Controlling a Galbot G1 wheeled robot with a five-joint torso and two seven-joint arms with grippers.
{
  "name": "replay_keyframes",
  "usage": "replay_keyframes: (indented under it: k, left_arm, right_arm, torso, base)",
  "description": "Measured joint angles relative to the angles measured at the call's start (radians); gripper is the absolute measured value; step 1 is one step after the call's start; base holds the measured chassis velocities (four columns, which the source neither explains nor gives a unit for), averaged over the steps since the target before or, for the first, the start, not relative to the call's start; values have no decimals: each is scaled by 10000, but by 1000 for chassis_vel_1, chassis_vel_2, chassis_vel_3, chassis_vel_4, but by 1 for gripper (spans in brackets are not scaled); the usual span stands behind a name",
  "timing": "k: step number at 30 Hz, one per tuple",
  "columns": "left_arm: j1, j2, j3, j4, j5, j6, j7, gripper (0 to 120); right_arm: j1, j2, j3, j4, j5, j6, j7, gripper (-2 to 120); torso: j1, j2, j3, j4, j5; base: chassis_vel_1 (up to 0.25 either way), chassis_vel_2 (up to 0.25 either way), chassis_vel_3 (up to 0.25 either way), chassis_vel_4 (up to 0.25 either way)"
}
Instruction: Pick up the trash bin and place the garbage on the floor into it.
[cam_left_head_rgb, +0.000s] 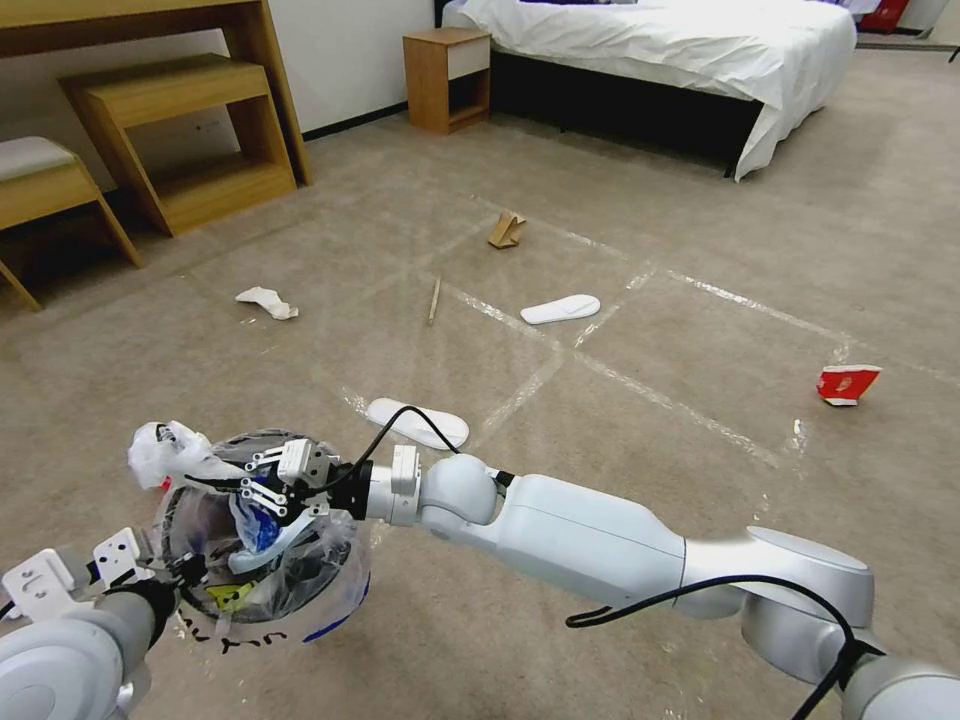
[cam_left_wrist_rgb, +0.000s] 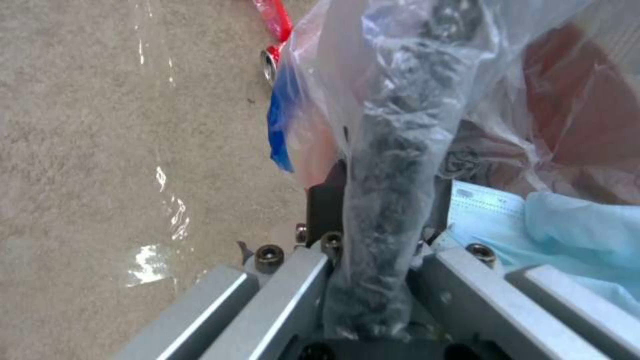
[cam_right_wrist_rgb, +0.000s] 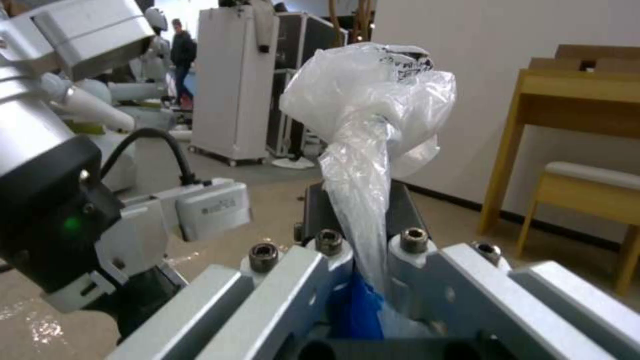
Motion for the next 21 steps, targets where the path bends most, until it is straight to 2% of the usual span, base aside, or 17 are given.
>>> replay_keyframes:
  k: [8, 10, 12, 13, 15, 17, 18, 21]
  left_arm:
    - [-2, 10, 0, 0, -10, -4, 0, 0]
    - [-7, 12, 7, 0, -14, -6, 0, 0]
    - [-16, 19, 16, 0, -18, -8, 0, 0]
    - [-19, 36, 17, 0, -34, -17, -7, 0]
    - [-20, 39, 15, 0, -41, -18, -10, 0]
    - [16, 56, -24, -24, -74, -21, -19, 0]
    - [16, 56, -24, -24, -74, -21, -19, 0]
    - [17, 57, -38, -42, -82, -26, -25, 0]
  right_arm:
    - [-65, -83, 60, -57, -70, 50, -2, 1]
    - [-90, -128, 72, -57, -115, 78, 6, 4]
    - [-135, -182, 84, -57, -273, 125, 111, 10]
    - [-230, -217, 93, -108, -379, 151, 161, 19]
    - [-253, -222, 103, -127, -398, 155, 142, 20]
    - [-364, -291, 179, -200, -588, 157, -79, 33]
    - [-364, -291, 179, -200, -588, 157, -79, 33]
    - [-394, -365, 242, -201, -637, 157, -159, 47]
  torso:
    - [0, 0, 0, 0, 0]
    - [0, 0, 0, 0, 1]
    - [-1, 0, 0, 0, 0]
    - [-1, 0, 0, 0, 0]
    - [0, 0, 0, 0, 0]
    - [0, 0, 0, 0, 1]
    - [0, 0, 0, 0, 1]
    - [0, 0, 0, 1, 0]
  base:
    - [0, 0, 0, 0]
    - [0, 0, 0, 0]
    - [0, 0, 0, 0]
    - [0, 0, 0, 0]
    - [0, 0, 0, 0]
    - [0, 0, 0, 0]
    - [0, 0, 0, 0]
    - [0, 0, 0, 0]
